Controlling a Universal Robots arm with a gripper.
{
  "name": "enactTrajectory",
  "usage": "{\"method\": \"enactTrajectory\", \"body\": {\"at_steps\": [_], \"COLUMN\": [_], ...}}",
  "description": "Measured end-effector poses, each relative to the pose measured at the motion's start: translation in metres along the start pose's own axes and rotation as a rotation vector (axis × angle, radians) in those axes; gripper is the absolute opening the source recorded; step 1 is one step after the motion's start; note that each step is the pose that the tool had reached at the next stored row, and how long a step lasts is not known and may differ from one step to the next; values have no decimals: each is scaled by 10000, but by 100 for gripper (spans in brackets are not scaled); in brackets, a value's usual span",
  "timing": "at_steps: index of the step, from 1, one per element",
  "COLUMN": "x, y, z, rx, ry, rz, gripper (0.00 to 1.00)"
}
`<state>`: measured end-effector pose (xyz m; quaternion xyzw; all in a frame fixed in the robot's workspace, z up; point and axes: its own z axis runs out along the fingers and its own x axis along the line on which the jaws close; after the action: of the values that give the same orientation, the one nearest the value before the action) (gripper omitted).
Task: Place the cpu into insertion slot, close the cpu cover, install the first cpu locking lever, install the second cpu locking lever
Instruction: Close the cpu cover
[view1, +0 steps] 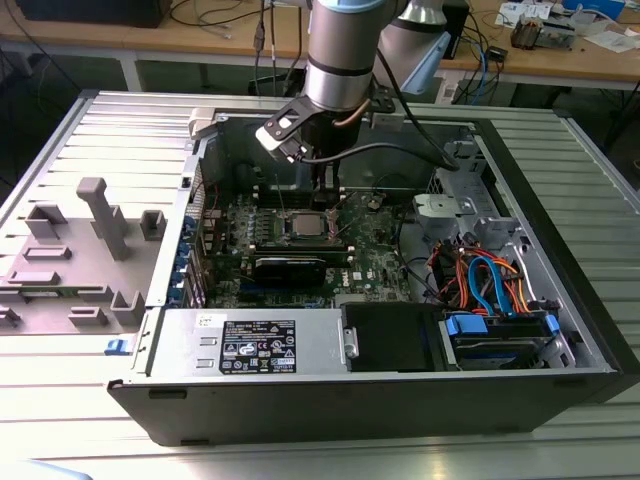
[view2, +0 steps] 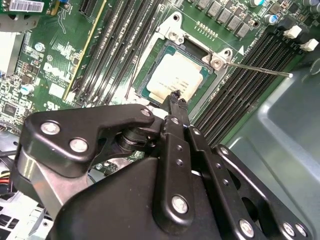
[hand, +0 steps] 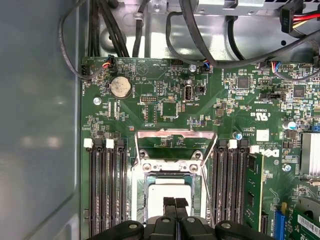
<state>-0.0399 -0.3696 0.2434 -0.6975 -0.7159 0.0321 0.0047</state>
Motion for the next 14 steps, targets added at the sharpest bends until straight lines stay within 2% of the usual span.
{"method": "enactTrajectory", "body": {"at_steps": [10, 14], "x": [-3, -4], "y": [-1, -1], "z": [-11, -18], "rx": [1, -2], "ry": [52, 94], "rz": [-3, -5], "gripper": [11, 11]}}
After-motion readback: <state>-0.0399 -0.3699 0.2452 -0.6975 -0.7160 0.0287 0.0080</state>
